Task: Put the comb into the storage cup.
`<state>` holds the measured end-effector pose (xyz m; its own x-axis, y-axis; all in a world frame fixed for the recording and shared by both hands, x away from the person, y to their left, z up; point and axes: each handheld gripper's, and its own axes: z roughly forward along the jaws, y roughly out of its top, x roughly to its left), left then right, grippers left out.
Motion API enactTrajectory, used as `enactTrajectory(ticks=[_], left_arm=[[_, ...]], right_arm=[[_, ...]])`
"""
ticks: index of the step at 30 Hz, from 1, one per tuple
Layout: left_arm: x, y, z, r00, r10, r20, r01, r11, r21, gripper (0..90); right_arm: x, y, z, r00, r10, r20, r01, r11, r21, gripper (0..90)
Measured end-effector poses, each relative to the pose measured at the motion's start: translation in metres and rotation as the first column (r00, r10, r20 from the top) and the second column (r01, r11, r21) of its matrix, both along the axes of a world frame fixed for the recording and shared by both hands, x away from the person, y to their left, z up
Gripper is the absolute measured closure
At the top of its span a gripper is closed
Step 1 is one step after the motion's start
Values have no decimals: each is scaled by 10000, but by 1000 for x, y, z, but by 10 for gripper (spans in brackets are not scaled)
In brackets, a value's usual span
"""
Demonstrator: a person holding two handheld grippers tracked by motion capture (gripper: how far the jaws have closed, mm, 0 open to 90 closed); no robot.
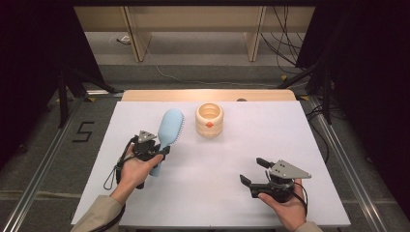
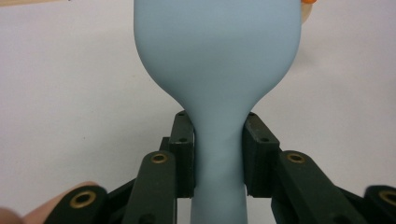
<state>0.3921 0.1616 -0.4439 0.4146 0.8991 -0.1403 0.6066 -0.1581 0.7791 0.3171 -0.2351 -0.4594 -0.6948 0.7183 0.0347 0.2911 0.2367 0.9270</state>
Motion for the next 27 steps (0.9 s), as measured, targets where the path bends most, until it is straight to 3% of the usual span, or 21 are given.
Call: enactTrajectory(ticks=[15, 27], left_arm=[[-3, -9, 3, 9998, -98, 172, 100, 9999, -92, 689], [-6, -15, 3, 9995, -224, 207, 226, 9997, -109, 689]], right_arm=[[3, 32, -3, 9968, 610, -507, -573, 9957, 723, 159], [3, 55, -5, 9930, 1038, -570, -998, 9926, 688, 159]])
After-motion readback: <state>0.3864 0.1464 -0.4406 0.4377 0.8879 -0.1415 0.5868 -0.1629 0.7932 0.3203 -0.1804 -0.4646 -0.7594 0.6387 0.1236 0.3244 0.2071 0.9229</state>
